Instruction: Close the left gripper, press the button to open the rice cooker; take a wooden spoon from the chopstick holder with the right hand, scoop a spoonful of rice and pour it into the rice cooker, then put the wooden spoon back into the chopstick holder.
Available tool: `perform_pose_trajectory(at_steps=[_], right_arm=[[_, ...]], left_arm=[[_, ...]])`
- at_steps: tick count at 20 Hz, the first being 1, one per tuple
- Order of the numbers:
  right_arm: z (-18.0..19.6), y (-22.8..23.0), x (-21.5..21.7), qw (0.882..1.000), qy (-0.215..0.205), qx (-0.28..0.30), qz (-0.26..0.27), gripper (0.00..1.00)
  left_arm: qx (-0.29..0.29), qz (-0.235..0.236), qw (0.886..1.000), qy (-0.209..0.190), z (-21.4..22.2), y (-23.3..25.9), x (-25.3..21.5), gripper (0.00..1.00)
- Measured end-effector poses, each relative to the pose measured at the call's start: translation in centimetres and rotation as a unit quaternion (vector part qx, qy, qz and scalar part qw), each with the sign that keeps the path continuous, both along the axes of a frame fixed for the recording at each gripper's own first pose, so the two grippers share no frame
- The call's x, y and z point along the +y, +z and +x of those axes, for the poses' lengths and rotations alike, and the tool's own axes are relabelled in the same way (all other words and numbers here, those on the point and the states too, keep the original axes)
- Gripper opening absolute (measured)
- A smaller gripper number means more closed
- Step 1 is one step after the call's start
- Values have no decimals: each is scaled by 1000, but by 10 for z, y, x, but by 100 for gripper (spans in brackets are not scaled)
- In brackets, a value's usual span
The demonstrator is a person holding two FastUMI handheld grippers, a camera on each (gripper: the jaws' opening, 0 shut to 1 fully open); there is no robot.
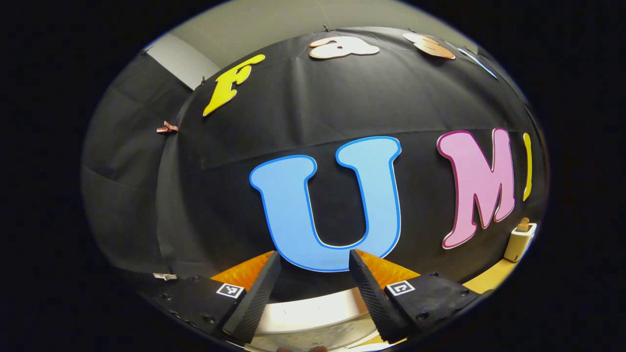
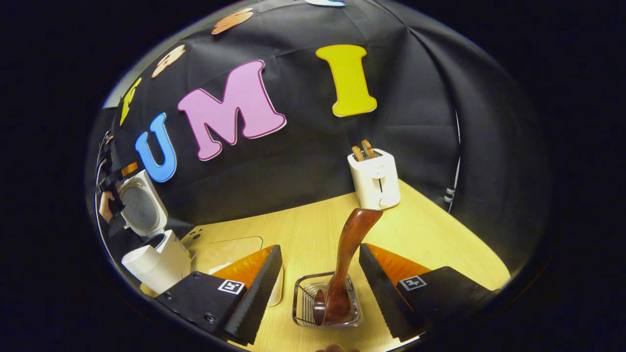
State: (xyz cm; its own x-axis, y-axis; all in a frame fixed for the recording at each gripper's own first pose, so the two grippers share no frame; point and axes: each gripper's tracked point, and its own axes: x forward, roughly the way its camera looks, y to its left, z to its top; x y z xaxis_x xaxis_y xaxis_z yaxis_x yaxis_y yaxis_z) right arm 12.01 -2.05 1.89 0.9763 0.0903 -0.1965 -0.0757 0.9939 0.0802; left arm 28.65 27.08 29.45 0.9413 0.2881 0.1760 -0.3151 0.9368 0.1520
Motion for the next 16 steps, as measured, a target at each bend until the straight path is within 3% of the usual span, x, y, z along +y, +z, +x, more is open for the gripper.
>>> perform_pose_trajectory(at_steps=[3,6,11,16], right_arm=[[-24,4,6,998,7,-33,-55,98],[-39,2,14,995,14,-52,-79,98],[-48,-11,8,997,3,-51,-58,98],[-59,-26,3,998,0,-41,-43,98]], left_arm=[[30,-2,1000,5,9,-8,4,90],[62,-42,997,-2,14,-26,9,89],[89,-51,995,0,11,-34,12,89],[121,-86,989,-28,-9,-40,-1,85]])
